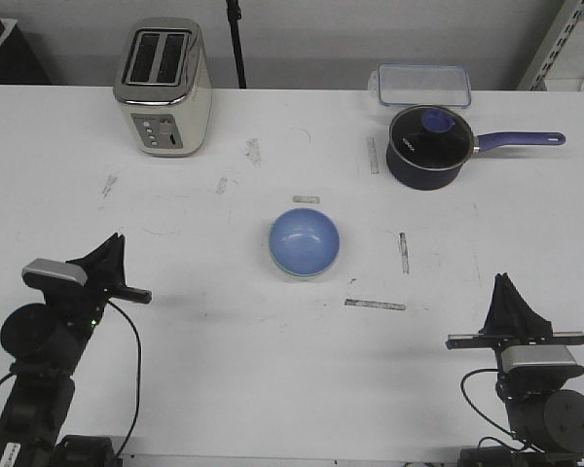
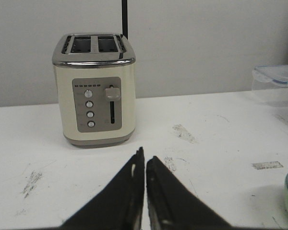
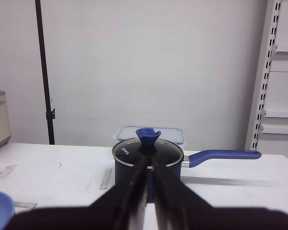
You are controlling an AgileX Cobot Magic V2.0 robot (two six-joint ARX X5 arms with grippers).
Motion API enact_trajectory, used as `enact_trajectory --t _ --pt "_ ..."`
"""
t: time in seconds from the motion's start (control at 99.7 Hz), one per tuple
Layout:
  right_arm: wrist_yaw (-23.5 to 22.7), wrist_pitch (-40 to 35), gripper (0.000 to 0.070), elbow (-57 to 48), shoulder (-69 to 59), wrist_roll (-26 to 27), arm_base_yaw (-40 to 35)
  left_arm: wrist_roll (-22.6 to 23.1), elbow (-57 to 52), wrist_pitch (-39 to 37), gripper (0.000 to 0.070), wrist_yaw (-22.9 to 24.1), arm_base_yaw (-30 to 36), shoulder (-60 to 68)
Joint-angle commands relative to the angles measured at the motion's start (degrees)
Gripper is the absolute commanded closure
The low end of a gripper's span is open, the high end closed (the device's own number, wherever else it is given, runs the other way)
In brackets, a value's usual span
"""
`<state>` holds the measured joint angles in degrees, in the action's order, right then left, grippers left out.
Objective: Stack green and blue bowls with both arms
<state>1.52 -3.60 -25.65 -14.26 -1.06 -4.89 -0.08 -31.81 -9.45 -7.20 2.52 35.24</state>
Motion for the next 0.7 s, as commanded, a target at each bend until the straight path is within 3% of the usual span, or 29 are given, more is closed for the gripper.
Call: enact_trajectory --t 0.0,0.251,0.692 --pt "0.0 0.6 0.069 0.0 0.1 0.2 -0.1 0.7 3.0 -2.5 0.0699 0.1 0.0 -2.9" --pt "0.0 0.6 0.069 0.0 0.1 0.2 -0.1 0.6 13.0 -3.2 0.0699 2.4 0.0 -16.2" --pt "0.0 0.6 0.069 0.0 0.1 0.2 -0.1 0.7 13.2 1.8 0.0699 2.9 0.0 -25.3"
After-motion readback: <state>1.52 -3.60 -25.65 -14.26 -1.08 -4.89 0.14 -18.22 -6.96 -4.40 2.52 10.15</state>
